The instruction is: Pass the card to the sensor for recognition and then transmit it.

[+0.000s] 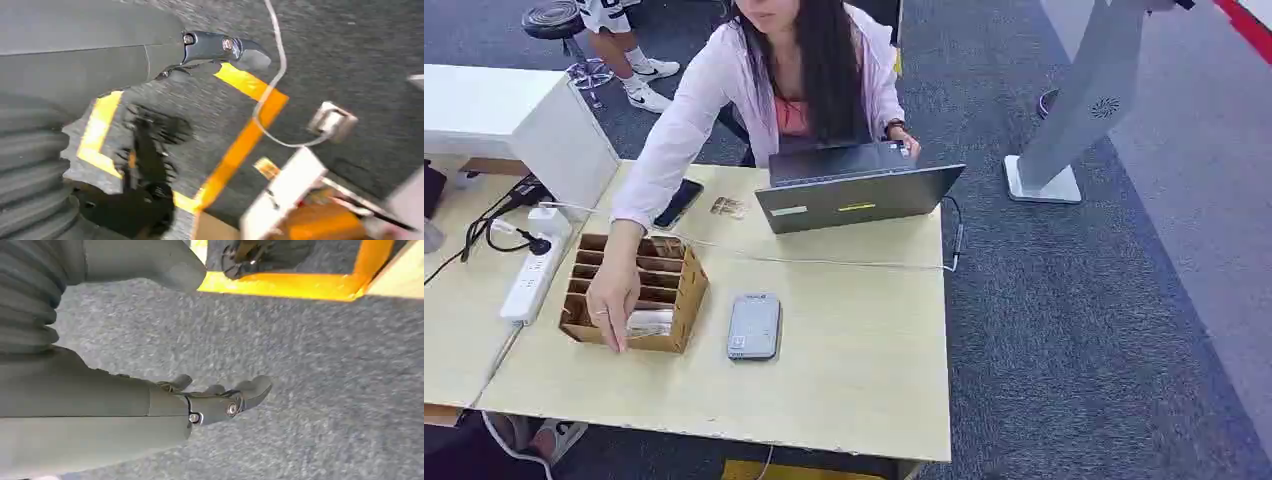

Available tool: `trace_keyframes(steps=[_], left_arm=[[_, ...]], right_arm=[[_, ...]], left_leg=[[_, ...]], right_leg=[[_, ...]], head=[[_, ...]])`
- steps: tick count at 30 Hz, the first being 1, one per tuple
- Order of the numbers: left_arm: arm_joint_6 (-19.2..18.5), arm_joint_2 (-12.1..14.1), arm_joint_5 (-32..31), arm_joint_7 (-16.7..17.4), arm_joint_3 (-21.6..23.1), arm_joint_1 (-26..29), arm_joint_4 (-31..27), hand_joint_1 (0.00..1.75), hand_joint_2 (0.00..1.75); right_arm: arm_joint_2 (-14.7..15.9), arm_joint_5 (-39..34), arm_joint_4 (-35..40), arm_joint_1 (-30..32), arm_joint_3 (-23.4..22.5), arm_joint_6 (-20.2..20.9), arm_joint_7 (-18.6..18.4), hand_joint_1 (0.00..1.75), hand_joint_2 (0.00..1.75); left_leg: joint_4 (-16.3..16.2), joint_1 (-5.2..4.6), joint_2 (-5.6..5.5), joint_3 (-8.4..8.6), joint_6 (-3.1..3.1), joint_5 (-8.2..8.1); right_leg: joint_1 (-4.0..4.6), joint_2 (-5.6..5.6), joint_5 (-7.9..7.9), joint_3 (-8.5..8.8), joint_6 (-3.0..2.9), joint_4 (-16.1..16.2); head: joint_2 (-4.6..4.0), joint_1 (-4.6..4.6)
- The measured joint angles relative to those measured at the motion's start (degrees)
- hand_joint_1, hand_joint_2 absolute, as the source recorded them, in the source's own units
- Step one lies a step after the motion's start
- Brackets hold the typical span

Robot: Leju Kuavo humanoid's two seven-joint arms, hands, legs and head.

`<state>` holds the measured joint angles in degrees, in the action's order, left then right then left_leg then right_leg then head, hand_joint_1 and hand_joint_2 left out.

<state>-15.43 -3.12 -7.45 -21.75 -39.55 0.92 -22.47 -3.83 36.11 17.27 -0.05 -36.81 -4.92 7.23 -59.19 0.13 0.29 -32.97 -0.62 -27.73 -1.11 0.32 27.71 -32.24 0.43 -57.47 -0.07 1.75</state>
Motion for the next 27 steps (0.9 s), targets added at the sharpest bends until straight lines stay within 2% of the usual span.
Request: trace_keyframes(steps=[4, 8, 20, 27], left_arm=[[-2.69, -1.22, -0.85, -2.96, -3.54, -0.72, -1.57, 0.00, 1.75], [-4.07, -2.95, -1.01, -4.48, -4.60, -0.64, -6.78, 0.00, 1.75], [-4.20, -8.46, 1.05, -7.27, -4.36, 2.50, -28.47, 0.00, 1.75], [-3.92, -10.80, 2.27, -8.39, -0.34, 5.93, -42.56, 0.00, 1.75]], right_arm=[[-0.39, 4.56, -0.78, -0.34, -3.84, -1.22, -1.87, 0.00, 1.75], [-0.76, 8.06, -1.40, -0.66, -6.80, -2.05, -3.52, 0.00, 1.75], [-1.73, 17.08, -2.99, -1.59, -14.61, -4.35, -7.76, 0.00, 1.75], [-2.23, 20.49, -3.56, -1.92, -17.74, -5.11, -9.13, 0.00, 1.75]], left_leg=[[-0.01, 0.00, 0.01, 0.01, 0.00, 0.01], [-0.01, -0.01, 0.00, 0.00, -0.02, 0.02], [-0.01, -0.01, 0.00, 0.01, 0.01, 0.04], [-0.01, -0.01, 0.00, 0.01, 0.01, 0.05]], right_leg=[[0.00, 0.01, 0.00, 0.00, 0.00, 0.00], [-0.01, 0.00, -0.02, 0.00, 0.00, 0.00], [-0.01, 0.01, -0.03, 0.01, -0.01, 0.00], [-0.01, 0.00, -0.04, 0.01, 0.00, 0.00]], head=[[0.00, 0.02], [0.00, 0.00], [0.00, 0.02], [0.00, 0.02]])
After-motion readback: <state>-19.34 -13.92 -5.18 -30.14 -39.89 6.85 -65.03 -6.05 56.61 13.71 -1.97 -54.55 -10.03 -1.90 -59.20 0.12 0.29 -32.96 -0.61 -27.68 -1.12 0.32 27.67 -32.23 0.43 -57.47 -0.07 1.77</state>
